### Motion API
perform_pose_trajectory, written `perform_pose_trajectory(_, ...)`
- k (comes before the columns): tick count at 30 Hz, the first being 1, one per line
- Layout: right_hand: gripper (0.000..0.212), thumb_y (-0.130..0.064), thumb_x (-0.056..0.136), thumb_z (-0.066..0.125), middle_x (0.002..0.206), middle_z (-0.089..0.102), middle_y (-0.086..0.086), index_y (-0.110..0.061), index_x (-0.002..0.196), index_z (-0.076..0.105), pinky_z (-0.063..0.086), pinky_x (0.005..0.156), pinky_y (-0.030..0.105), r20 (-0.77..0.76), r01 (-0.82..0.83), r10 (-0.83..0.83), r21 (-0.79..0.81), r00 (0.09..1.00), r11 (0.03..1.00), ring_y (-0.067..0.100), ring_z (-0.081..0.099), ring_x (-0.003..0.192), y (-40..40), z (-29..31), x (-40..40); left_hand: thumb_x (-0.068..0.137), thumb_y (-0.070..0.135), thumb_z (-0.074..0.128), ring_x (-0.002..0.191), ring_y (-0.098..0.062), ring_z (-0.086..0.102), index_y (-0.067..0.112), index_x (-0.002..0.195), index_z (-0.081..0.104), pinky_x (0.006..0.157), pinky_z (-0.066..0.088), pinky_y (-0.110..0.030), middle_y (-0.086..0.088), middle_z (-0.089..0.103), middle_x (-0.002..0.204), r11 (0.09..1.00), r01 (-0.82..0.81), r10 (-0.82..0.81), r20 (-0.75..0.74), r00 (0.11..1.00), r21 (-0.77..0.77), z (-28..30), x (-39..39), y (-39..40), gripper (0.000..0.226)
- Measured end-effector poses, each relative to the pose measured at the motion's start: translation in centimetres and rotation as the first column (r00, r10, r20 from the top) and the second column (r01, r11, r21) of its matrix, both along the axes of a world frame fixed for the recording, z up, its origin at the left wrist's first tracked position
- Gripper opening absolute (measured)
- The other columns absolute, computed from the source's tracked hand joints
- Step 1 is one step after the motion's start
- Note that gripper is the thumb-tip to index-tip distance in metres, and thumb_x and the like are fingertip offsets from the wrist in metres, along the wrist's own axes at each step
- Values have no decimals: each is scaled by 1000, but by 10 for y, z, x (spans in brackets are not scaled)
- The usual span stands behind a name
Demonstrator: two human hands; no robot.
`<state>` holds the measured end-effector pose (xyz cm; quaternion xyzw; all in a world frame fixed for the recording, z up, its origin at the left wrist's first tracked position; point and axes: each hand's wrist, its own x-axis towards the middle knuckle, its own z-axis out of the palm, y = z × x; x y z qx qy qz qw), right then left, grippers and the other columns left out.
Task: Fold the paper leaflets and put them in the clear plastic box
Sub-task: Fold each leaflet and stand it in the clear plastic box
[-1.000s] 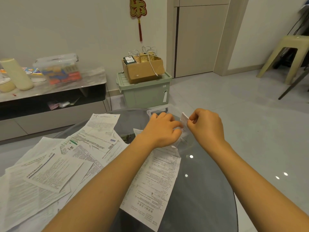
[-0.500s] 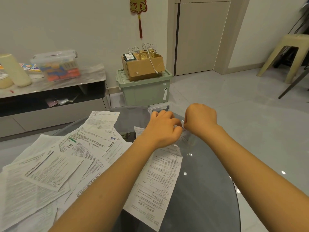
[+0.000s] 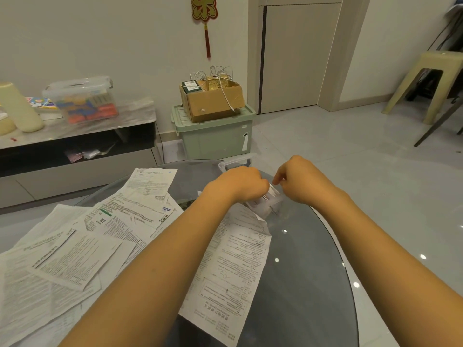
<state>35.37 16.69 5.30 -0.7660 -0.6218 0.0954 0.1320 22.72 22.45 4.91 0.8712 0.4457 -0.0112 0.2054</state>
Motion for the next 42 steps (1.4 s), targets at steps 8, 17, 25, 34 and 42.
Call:
perform_pose_trajectory(8, 27, -8, 94, 48, 115, 45, 9, -15, 108, 70, 36, 75, 25, -38, -34, 37, 67, 999, 997, 17, 44, 83, -5, -5, 6, 89, 9, 41, 104, -23, 59, 17, 121, 61, 87, 47, -32, -4, 63, 120, 1000, 22, -22, -13, 1000, 4, 3, -5, 0, 39)
perform_pose_trajectory(17, 26, -17, 95, 49, 117, 49, 6, -19, 115, 66, 39, 77, 25, -79, -36, 47, 137, 996, 990, 20, 54, 94, -23, -5, -1, 92, 13, 40, 117, -26, 53, 20, 130, 54, 102, 41, -39, -5, 56, 133, 989, 8, -10, 10, 1000, 148, 17, -14, -17, 41)
perform_pose_trajectory(25, 28, -25, 93, 55, 119, 50, 1, -24, 120, 62, 44, 81, 25, -156, -101, 140, 233, 978, 967, 14, 54, 97, -73, 16, -33, 92, 14, 40, 115, -21, 54, 20, 125, 57, 105, 38, -42, -2, 60, 127, 973, -46, 16, 131, 991, 227, 45, -57, -84, 38)
perform_pose_trajectory(34, 28, -29, 90, 57, 116, 51, -3, -28, 118, 62, 47, 85, 30, -92, -282, 298, 159, 950, 946, 11, 52, 100, -137, 7, -81, 93, 22, 43, 119, -17, 52, 29, 127, 55, 105, 41, -41, 5, 56, 132, 979, -103, 83, 115, 990, 177, 25, -115, -167, 37)
perform_pose_trajectory(42, 28, -32, 88, 60, 116, 57, -3, -24, 114, 65, 44, 80, 24, -54, -420, 418, -49, 907, 906, 13, 54, 102, -149, -25, -97, 94, 25, 45, 130, -16, 41, 26, 136, 45, 111, 32, -35, 6, 43, 143, 986, -149, 140, 99, 985, 79, -25, -143, -190, 42)
